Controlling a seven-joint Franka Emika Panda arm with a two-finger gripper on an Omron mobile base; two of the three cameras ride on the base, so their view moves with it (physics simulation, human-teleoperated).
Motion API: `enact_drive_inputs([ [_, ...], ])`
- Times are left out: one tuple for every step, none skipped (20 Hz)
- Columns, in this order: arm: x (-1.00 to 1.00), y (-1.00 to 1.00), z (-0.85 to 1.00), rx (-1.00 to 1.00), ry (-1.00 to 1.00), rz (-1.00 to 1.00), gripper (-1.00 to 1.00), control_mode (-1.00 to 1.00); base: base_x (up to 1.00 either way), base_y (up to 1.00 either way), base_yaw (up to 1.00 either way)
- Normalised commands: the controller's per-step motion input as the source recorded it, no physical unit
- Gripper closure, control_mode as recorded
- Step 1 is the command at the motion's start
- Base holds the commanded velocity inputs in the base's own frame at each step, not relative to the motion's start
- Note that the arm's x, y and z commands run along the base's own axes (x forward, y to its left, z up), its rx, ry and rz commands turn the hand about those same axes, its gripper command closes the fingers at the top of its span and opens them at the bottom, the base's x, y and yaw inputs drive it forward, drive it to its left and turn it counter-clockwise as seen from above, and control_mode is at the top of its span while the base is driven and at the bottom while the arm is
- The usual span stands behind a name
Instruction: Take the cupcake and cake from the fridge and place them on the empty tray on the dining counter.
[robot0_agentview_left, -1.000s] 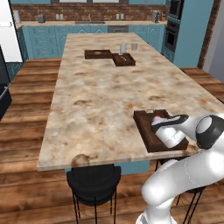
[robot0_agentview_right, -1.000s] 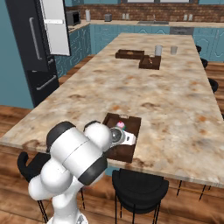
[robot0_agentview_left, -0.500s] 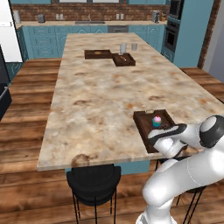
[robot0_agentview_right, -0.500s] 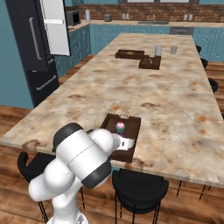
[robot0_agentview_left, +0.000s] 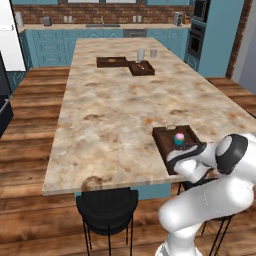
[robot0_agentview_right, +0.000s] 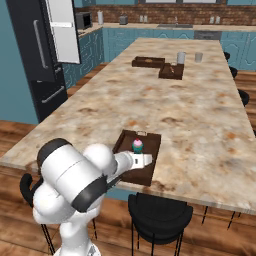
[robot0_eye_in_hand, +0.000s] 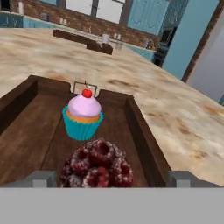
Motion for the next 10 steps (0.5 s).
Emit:
enact_drive_inputs([
  [0.00,0.00,1.00,-0.24,0.25,0.10,-1.00,-1.00,0.00,0.00,0.00],
  [0.00,0.00,1.00,-0.24,0.22,0.11,-1.00,-1.00,0.00,0.00,0.00],
  [0.00,0.00,1.00,-0.15,0.21,0.10,-1.00,-1.00,0.00,0.00,0.00],
  [0.00,0.00,1.00,-0.03,0.23,0.10,-1.00,-1.00,0.00,0.00,0.00],
  [0.00,0.00,1.00,0.00,0.27,0.08,-1.00,-1.00,0.00,0.00,0.00],
  [0.00,0.00,1.00,0.00,0.30,0.06,-1.00,-1.00,0.00,0.00,0.00],
  [0.00,-0.03,1.00,0.00,0.35,0.04,-1.00,-1.00,0.00,0.00,0.00],
  [0.00,-0.11,1.00,0.01,0.41,0.00,-1.00,-1.00,0.00,0.00,0.00],
  [0.00,-0.04,1.00,0.08,0.44,0.00,-1.00,-1.00,0.00,0.00,0.00],
  [-0.09,-0.02,1.00,0.12,0.51,0.00,-1.00,-1.00,0.00,0.00,0.00],
])
